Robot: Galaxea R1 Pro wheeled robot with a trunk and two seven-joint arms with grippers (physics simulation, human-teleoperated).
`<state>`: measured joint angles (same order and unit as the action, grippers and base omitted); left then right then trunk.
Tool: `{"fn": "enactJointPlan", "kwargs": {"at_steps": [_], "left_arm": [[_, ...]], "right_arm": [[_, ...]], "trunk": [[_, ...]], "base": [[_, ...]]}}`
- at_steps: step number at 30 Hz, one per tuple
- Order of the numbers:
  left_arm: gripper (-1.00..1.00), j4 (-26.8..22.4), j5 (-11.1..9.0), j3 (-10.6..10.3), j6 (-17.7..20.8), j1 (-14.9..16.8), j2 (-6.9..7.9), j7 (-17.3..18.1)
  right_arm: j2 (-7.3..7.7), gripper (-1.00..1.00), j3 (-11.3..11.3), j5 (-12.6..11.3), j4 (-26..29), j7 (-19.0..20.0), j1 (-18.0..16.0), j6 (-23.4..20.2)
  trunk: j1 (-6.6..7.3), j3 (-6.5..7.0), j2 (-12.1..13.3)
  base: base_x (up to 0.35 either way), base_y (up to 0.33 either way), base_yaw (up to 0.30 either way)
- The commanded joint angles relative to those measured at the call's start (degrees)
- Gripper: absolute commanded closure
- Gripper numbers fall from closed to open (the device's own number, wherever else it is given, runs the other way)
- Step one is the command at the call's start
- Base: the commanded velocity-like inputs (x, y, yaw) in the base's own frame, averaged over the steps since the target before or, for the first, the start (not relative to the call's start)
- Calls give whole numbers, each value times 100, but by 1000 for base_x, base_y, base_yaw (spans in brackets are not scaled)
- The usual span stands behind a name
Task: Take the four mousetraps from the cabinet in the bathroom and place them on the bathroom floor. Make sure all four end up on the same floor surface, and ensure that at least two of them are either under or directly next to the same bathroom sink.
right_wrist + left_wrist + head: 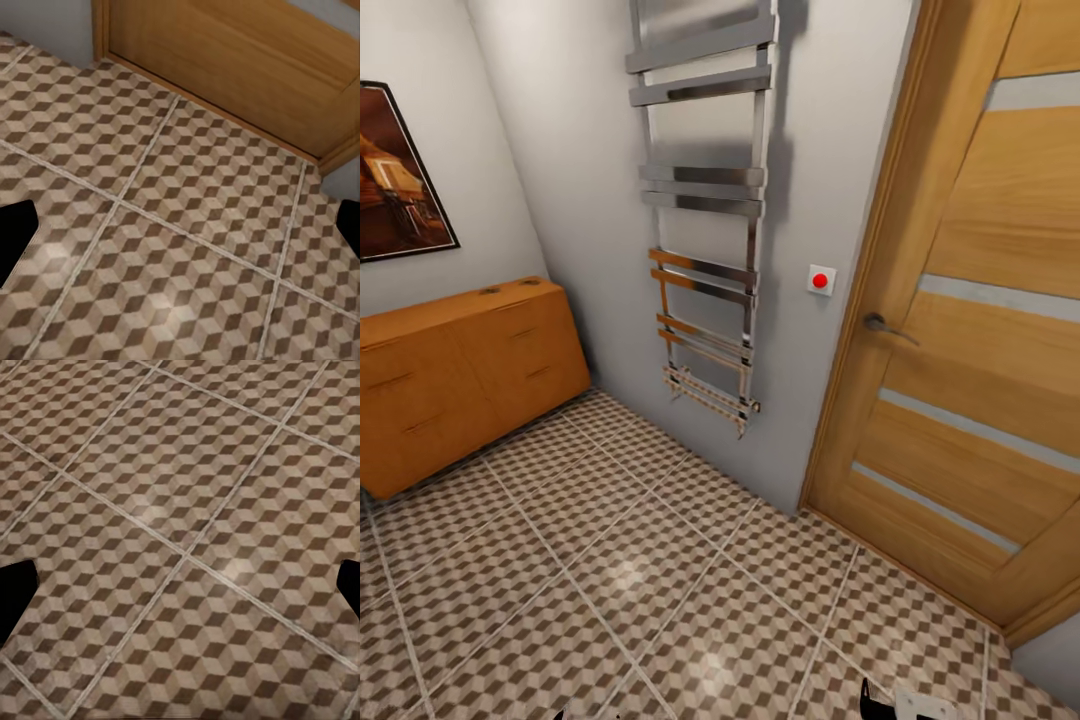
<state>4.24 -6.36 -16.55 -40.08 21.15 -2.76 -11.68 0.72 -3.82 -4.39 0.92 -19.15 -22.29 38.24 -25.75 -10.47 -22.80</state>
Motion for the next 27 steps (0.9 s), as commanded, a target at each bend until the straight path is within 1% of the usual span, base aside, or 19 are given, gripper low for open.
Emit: {"fn": "enactJointPlan", "kwargs": {"at_steps": [1,27], "left_arm": [[-100,25,-58,-50,-35,12,-6,-1],[-100,25,-58,-50,-35,12,-6,-1]], "right_arm": [[0,-100,-45,-44,-3,-10,-3,17],[-1,-100,-44,-44,-4,-10,-3,17]], "trunk": [[-3,-11,-11],[-3,-11,-11]], "base": [[0,0,253],[0,0,254]]}}
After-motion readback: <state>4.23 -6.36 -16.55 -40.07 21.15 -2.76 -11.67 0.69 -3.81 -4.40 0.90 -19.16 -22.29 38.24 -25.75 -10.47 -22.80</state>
